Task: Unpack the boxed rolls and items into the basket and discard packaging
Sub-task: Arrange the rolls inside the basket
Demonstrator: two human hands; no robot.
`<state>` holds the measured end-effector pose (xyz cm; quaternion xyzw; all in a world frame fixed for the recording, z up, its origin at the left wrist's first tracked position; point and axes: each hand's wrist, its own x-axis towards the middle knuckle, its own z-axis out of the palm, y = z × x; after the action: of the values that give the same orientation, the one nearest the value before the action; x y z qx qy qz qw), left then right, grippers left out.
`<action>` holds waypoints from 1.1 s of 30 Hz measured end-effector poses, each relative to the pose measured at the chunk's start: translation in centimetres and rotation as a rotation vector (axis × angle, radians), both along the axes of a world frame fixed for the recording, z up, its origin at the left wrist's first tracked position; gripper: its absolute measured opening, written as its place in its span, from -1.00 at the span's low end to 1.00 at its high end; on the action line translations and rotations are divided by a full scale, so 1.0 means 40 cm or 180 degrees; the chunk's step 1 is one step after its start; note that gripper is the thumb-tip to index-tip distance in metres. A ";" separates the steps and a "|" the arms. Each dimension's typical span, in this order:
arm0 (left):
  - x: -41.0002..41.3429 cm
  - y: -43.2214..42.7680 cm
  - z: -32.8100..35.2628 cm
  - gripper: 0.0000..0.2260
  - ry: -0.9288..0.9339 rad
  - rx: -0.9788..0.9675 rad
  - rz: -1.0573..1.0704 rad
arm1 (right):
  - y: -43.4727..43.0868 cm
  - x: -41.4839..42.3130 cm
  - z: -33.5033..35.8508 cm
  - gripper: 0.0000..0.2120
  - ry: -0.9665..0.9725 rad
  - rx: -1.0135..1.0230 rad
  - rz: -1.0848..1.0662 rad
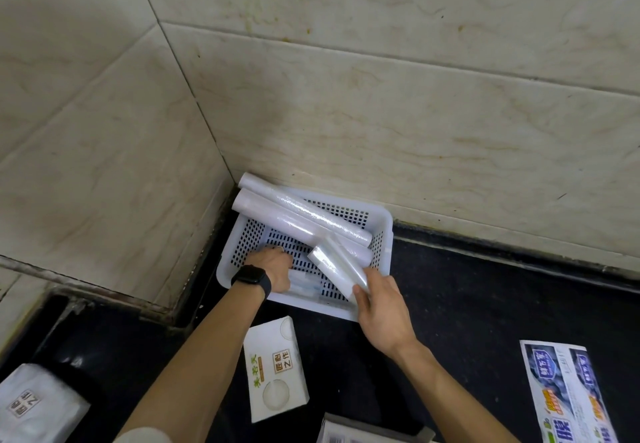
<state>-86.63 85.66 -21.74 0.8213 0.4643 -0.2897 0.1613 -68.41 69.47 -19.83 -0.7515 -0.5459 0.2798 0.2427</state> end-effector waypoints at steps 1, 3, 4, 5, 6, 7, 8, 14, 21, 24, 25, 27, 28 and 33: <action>-0.003 -0.001 0.000 -0.70 -0.0071 0.0004 0.0019 | 0.000 -0.001 -0.002 -0.73 -0.0010 -0.0032 0.0017; -0.009 -0.003 0.003 -0.69 -0.0188 0.0020 0.0071 | 0.000 -0.005 -0.006 -0.75 -0.0075 -0.0088 0.0079; -0.013 -0.003 0.007 -0.69 -0.0205 0.0031 0.0078 | 0.001 -0.007 -0.006 -0.75 -0.0122 -0.0103 0.0111; -0.016 -0.002 0.010 -0.72 -0.0180 0.0039 0.0068 | 0.002 -0.009 -0.005 -0.76 -0.0167 -0.0112 0.0134; -0.020 -0.001 0.012 -0.75 -0.0152 0.0060 0.0051 | 0.004 -0.010 -0.003 -0.75 -0.0225 -0.0130 0.0152; -0.025 0.000 0.013 -0.77 -0.0150 0.0123 0.0033 | 0.007 -0.011 -0.002 -0.74 -0.0316 -0.0161 0.0169; -0.031 0.002 0.016 -0.79 -0.0181 0.0241 0.0013 | 0.010 -0.012 -0.001 -0.73 -0.0449 -0.0216 0.0181; -0.076 0.015 0.055 -0.80 -0.0344 0.1302 -0.0356 | 0.073 -0.040 0.028 -0.76 -0.1664 -0.1026 0.0380; -0.128 0.010 0.081 -0.63 -0.0477 0.1372 -0.0272 | 0.131 -0.053 0.031 -0.80 -0.2177 -0.1554 0.0867; -0.141 0.009 0.087 -0.69 -0.0432 0.1231 -0.0286 | 0.149 -0.051 0.039 -0.81 -0.2210 -0.1718 0.1005; -0.142 0.008 0.088 -0.73 -0.0367 0.1165 -0.0323 | 0.156 -0.052 0.043 -0.80 -0.2205 -0.1794 0.1021; -0.135 0.005 0.082 -0.75 -0.0177 0.1077 -0.0419 | 0.168 -0.056 0.050 -0.78 -0.2301 -0.1924 0.1048; -0.128 0.003 0.075 -0.74 -0.0052 0.1039 -0.0457 | 0.173 -0.057 0.054 -0.75 -0.2388 -0.1944 0.1056; -0.091 0.001 0.048 -0.70 0.0357 0.0952 -0.0534 | 0.174 -0.046 0.055 -0.60 -0.2357 -0.1658 0.0972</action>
<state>-90.25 85.70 -19.84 0.8545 0.4403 -0.2753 -0.0135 -70.25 76.43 -17.62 -0.7478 -0.6115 0.1531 -0.2084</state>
